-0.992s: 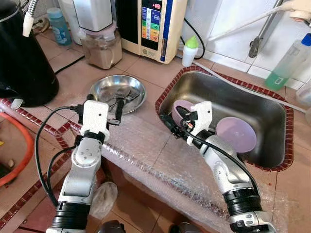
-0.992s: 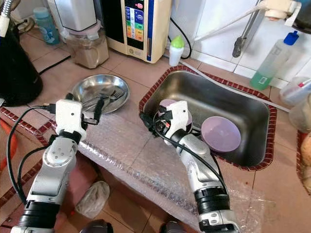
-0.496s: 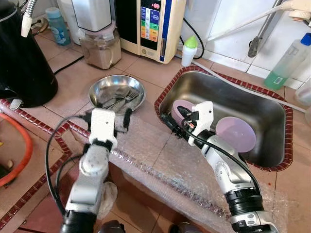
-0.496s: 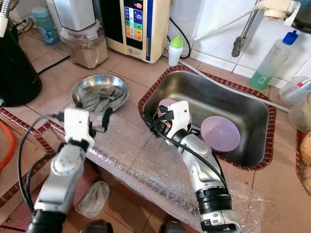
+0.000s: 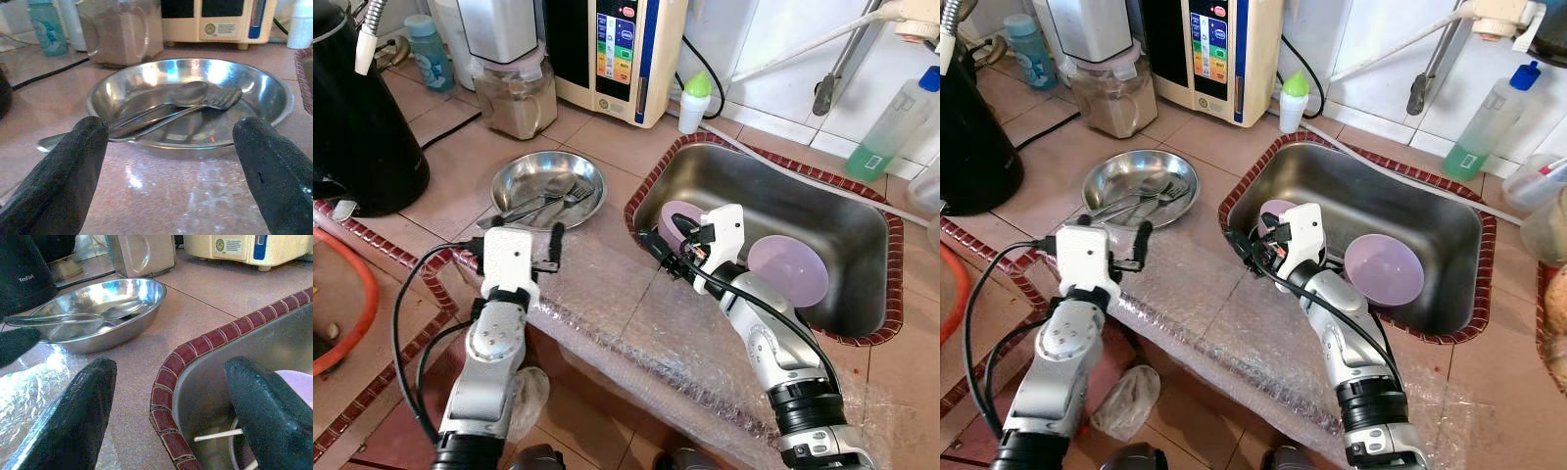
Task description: Kitchen organization
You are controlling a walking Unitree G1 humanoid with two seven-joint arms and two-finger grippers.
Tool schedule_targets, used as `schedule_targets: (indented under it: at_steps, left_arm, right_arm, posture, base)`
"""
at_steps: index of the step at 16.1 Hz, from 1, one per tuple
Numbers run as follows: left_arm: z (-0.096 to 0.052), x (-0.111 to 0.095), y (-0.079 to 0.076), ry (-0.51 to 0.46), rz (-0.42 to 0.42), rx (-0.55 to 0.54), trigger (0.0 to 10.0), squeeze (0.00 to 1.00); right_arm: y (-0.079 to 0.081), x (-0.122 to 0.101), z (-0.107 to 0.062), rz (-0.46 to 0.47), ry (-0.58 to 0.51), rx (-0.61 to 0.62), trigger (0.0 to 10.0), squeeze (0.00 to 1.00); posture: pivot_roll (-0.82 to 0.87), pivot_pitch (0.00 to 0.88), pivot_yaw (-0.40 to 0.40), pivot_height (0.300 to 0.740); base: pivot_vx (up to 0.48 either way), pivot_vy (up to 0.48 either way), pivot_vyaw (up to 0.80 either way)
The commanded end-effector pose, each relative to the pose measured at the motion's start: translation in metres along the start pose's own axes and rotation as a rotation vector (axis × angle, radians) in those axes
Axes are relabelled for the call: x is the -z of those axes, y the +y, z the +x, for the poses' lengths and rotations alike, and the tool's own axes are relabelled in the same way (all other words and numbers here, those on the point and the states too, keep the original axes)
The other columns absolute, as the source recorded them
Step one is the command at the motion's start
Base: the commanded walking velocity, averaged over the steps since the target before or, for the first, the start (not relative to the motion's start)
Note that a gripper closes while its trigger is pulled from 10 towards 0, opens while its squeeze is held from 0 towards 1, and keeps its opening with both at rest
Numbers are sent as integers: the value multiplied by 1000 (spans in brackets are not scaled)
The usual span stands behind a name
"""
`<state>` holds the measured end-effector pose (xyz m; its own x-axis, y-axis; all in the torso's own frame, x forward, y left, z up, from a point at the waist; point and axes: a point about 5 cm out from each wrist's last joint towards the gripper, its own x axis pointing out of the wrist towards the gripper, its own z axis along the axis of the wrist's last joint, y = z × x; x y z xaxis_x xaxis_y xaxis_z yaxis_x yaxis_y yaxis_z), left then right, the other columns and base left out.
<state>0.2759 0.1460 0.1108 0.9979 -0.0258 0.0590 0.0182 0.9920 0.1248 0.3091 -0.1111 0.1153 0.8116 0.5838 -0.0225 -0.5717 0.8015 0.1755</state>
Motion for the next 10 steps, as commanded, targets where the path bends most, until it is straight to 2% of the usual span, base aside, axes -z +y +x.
schedule_targets:
  at_steps: [1, 5, 10]
  left_arm:
    - [0, -9, -1, -48, 3, 3, 10000, 0]
    - [-4, -10, -1, -56, 3, 5, 10000, 0]
    - [-6, 1, 5, -3, -1, -22, 10000, 0]
  right_arm:
    - [0, -2, -1, -7, -3, -4, 10000, 0]
    - [1, -2, -1, -5, -3, -5, 10000, 0]
    - [1, -2, 0, -7, -1, -11, 10000, 0]
  posture:
    - [25, 41, -48, 740]
    - [25, 41, -48, 740]
    - [29, 44, -56, 740]
  base:
    - [0, 0, 0]
    - [0, 0, 0]
    - [0, 0, 0]
